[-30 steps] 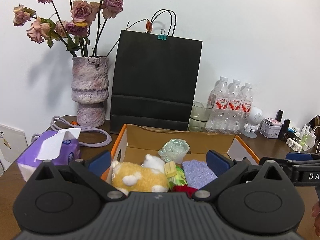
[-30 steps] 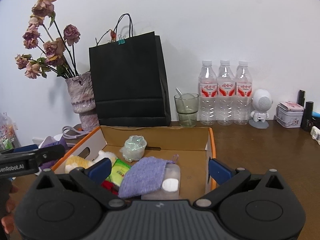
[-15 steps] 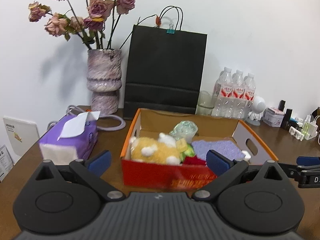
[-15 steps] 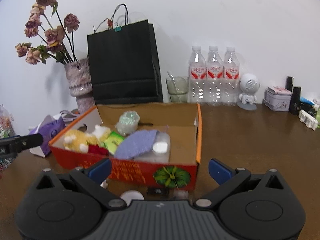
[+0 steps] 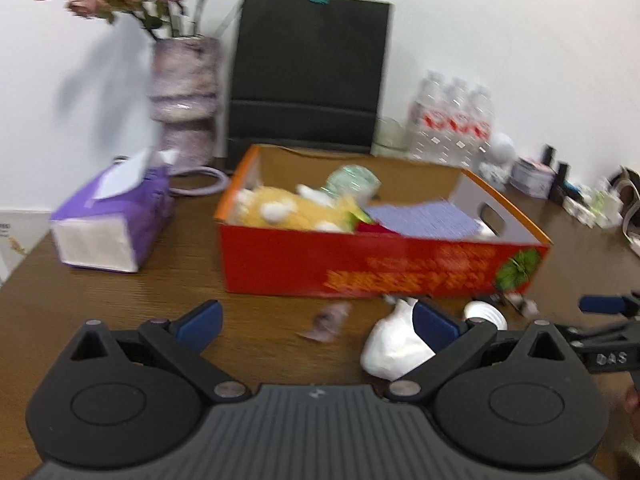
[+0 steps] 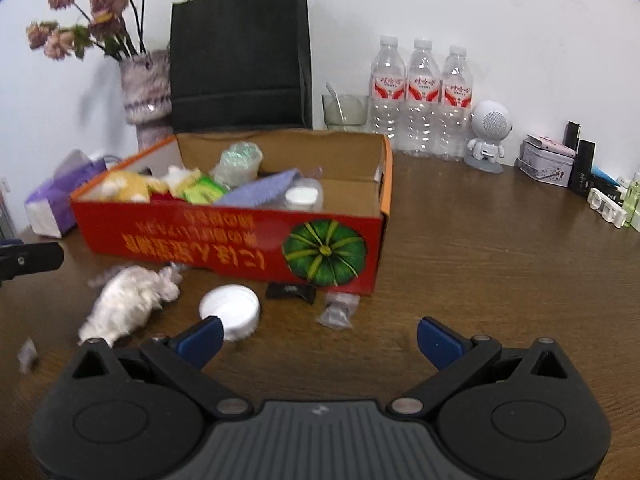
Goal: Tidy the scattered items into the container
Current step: 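Grasp the crumpled white tissue with the left tool while the right tool grasps a clear packet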
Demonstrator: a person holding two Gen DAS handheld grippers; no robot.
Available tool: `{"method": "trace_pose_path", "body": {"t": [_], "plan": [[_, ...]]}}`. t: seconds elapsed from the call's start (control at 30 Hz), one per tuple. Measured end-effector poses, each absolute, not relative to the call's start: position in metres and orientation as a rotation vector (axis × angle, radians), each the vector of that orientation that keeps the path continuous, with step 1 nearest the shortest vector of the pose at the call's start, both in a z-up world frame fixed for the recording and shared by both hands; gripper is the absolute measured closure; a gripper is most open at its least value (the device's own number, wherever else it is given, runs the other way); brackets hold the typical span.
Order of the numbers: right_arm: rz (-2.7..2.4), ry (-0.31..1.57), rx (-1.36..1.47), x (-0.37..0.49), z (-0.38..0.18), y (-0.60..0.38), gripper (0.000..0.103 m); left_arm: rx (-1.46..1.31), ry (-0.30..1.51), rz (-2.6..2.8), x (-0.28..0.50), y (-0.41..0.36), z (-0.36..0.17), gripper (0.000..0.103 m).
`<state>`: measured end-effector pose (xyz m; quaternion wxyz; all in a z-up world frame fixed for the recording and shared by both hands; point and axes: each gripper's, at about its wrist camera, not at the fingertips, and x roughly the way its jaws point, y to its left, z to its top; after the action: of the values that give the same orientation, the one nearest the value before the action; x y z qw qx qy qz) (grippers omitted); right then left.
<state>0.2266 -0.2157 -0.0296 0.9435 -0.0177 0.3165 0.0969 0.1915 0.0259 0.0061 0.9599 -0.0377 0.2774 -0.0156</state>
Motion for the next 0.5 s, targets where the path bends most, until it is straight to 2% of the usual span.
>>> {"method": "trace_pose_path", "body": {"t": [0.17,0.23,0.33,0.37,0.4,0.43,0.47,0.5], "plan": [[0.171,0.645,-0.023,0.233,-0.033,-0.224,0.001,-0.05,0.613,-0.099,0.206,0.002,-0.009,0.0],[0.152,0.651,-0.023,0.24,-0.035,-0.229,0.005,-0.041,0.631,-0.118,0.213,-0.005,-0.015,0.0],[0.151,0.667,-0.004,0.253,-0.039,-0.234,0.017,-0.027,0.655,-0.127,0.223,-0.013,-0.024,0.0],[0.156,0.674,0.001,0.258,-0.04,-0.234,0.023,-0.024,0.664,-0.128,0.228,-0.015,-0.028,0.004],[0.16,0.68,0.001,0.261,-0.042,-0.234,0.032,-0.027,0.674,-0.131,0.231,-0.014,-0.031,0.009],[0.165,0.688,0.0,0.264,-0.045,-0.233,0.04,-0.033,0.683,-0.137,0.233,-0.013,-0.034,0.026],[0.163,0.684,-0.01,0.265,-0.047,-0.231,0.053,-0.018,0.665,-0.137,0.233,-0.014,-0.034,0.048],[0.16,0.679,-0.029,0.264,-0.048,-0.228,0.072,-0.009,0.659,-0.149,0.232,-0.014,-0.034,0.061]]}}
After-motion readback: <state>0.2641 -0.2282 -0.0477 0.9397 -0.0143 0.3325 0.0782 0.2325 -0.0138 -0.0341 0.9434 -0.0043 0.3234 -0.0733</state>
